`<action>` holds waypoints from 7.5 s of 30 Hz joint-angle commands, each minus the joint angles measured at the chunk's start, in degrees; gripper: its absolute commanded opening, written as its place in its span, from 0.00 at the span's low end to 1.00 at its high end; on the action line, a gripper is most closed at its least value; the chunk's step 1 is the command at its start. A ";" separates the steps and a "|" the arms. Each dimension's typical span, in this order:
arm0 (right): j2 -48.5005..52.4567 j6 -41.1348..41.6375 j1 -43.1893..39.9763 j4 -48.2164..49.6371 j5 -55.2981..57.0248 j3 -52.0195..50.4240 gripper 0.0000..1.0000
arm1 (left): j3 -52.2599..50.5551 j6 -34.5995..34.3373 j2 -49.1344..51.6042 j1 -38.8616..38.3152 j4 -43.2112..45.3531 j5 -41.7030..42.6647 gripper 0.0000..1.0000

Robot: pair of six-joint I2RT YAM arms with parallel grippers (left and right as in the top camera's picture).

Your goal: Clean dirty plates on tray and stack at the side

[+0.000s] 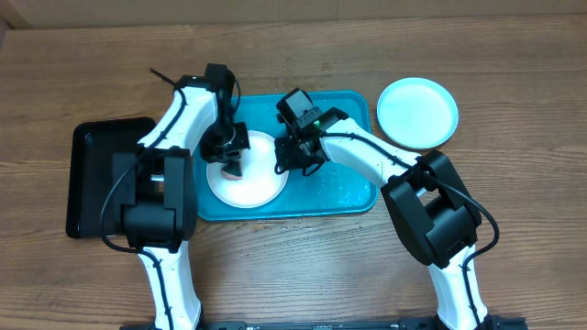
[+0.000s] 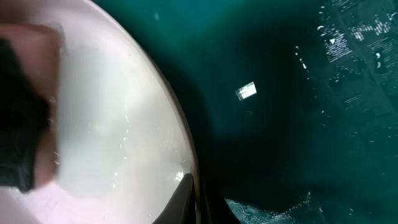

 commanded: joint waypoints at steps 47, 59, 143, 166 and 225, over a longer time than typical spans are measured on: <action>1.68 -1.09 0.17 -0.81 2.91 -1.27 0.04 | 21.05 -16.87 1.86 13.40 -23.39 -31.30 0.04; 1.68 -1.09 0.17 -0.44 2.91 -1.27 0.04 | 18.23 -11.76 1.88 33.64 -19.37 -13.66 0.04; -12.04 -29.90 17.70 -4.55 57.77 15.15 0.04 | 33.66 -6.12 1.79 39.32 -24.87 1.57 1.00; -13.84 -15.98 -47.80 -19.54 -6.16 4.07 0.04 | 33.66 -6.12 1.79 39.08 -24.87 1.57 0.99; -78.20 -17.84 -31.21 -33.64 -4.63 -28.85 1.00 | 33.66 -6.12 1.79 39.08 -24.87 1.57 1.00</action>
